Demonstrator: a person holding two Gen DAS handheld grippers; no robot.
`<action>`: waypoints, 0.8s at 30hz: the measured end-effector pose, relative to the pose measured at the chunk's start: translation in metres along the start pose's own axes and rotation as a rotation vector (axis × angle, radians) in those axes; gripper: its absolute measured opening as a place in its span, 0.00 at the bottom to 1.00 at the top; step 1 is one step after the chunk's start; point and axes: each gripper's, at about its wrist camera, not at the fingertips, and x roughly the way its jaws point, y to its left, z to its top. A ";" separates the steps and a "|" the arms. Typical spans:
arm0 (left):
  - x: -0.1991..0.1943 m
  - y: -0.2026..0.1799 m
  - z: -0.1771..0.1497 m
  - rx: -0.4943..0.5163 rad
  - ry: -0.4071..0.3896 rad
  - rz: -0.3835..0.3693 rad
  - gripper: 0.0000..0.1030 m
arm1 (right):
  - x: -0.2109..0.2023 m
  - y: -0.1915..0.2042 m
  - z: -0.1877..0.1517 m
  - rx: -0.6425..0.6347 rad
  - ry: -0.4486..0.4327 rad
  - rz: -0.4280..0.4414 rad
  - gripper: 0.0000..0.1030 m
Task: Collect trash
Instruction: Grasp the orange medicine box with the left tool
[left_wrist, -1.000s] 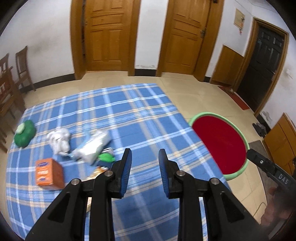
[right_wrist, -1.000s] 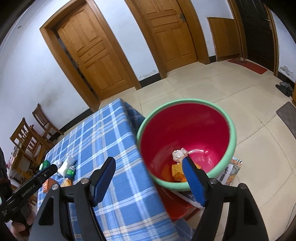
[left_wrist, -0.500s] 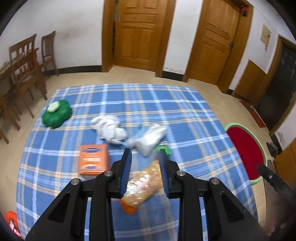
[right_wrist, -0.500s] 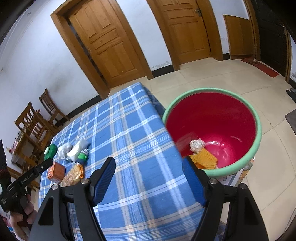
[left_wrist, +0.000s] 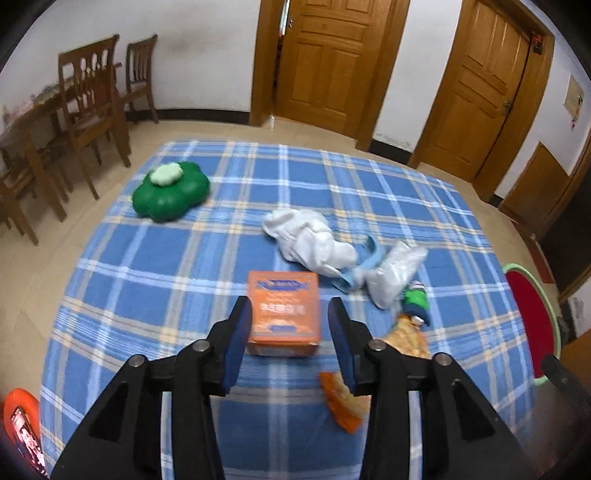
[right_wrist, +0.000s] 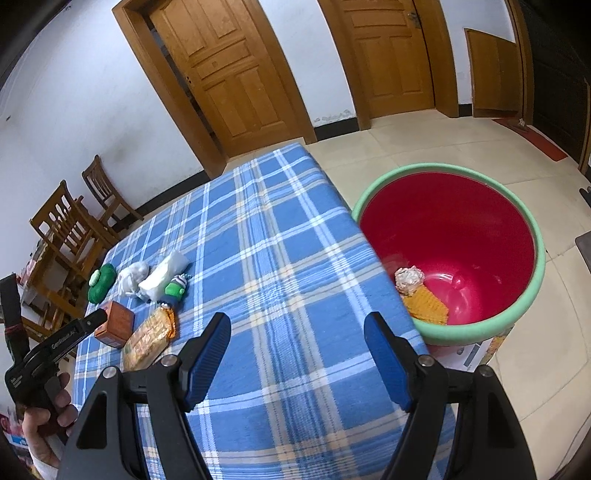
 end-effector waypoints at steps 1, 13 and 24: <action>0.002 0.001 0.000 -0.001 0.006 -0.004 0.45 | 0.001 0.002 0.000 -0.003 0.003 0.000 0.75; 0.023 0.012 -0.004 -0.034 0.047 -0.028 0.45 | 0.012 0.020 -0.003 -0.042 0.036 0.002 0.75; 0.016 0.021 -0.004 -0.025 0.019 -0.041 0.45 | 0.024 0.054 -0.003 -0.124 0.057 0.038 0.75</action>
